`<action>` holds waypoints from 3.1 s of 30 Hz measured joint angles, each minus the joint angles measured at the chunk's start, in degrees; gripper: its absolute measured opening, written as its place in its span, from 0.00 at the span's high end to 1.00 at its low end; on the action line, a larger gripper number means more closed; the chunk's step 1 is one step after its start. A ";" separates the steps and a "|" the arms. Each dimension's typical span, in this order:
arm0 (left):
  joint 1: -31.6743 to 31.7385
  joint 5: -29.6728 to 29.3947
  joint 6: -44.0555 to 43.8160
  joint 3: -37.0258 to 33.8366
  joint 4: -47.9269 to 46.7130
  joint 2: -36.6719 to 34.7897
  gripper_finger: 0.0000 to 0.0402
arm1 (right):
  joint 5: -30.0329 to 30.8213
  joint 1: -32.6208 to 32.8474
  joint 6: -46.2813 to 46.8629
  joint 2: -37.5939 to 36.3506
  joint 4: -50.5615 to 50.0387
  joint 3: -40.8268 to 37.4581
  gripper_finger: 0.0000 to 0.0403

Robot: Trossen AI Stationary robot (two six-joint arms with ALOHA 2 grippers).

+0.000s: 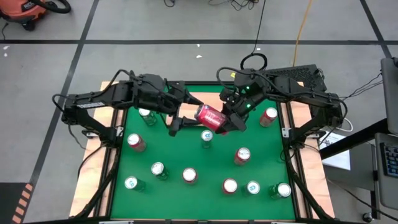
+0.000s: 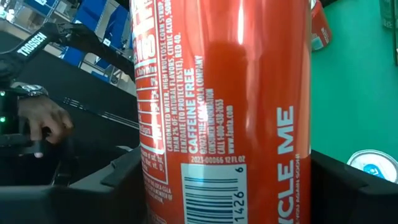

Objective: Place canned beverage on shelf
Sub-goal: Put the red soda can on the shelf

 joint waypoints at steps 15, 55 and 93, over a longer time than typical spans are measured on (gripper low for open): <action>0.00 4.75 -5.31 -0.09 3.56 3.63 0.27 | -0.77 0.02 -5.36 0.03 0.07 0.11 0.27; -0.79 3.31 -13.42 0.04 5.17 3.39 0.31 | 4.91 -0.02 -9.66 0.22 -0.28 0.02 0.25; 3.87 -15.90 -57.22 -0.09 -6.79 4.94 0.31 | 37.26 1.69 -22.61 3.89 -1.09 0.04 0.11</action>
